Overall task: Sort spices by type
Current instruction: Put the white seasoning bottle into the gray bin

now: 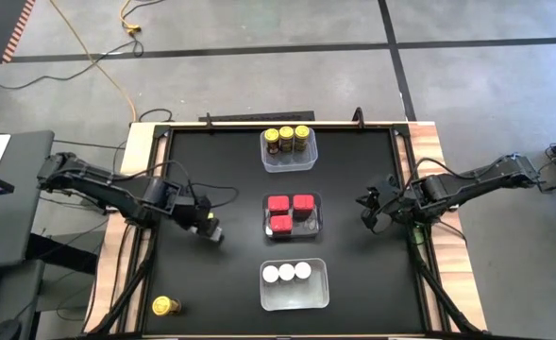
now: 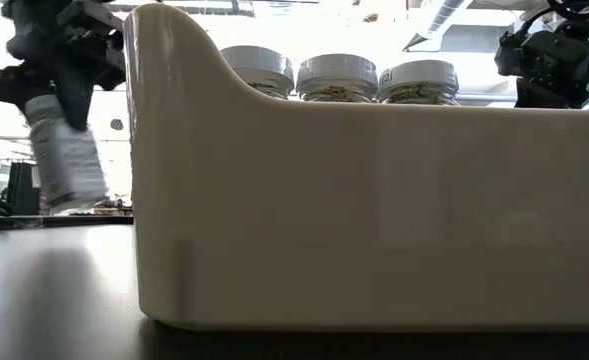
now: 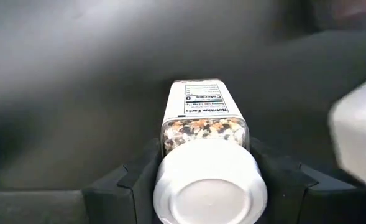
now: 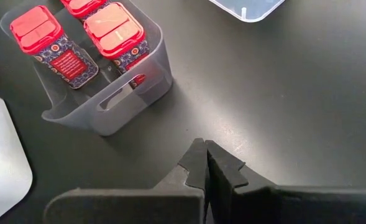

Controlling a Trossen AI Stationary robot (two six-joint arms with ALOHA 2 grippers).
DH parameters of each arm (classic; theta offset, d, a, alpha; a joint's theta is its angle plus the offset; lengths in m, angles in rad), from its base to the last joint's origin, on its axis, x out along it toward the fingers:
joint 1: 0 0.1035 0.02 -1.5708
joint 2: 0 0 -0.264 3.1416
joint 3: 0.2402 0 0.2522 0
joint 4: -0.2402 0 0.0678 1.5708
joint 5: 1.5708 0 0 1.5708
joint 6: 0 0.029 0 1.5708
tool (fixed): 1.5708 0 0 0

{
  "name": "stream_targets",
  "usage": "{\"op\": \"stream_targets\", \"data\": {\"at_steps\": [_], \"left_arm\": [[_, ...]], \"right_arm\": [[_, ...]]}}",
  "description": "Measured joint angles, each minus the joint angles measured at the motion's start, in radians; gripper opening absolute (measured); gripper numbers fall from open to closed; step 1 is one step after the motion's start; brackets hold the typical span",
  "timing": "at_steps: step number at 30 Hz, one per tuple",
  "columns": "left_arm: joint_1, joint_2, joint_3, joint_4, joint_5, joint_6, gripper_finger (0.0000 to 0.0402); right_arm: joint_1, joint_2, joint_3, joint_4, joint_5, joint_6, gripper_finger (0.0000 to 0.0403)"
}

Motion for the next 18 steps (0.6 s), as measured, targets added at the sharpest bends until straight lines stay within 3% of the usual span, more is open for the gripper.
{"op": "stream_targets", "data": {"at_steps": [8,18], "left_arm": [[0.000,0.139,0.173,0.009,-0.054,0.011,0.0200],[0.000,0.467,0.641,-0.178,-0.073,0.239,0.0200]], "right_arm": [[0.000,0.000,0.000,-0.002,-0.009,-0.001,0.0027],[0.000,0.000,0.000,-0.004,-0.086,-0.047,0.0027]]}}
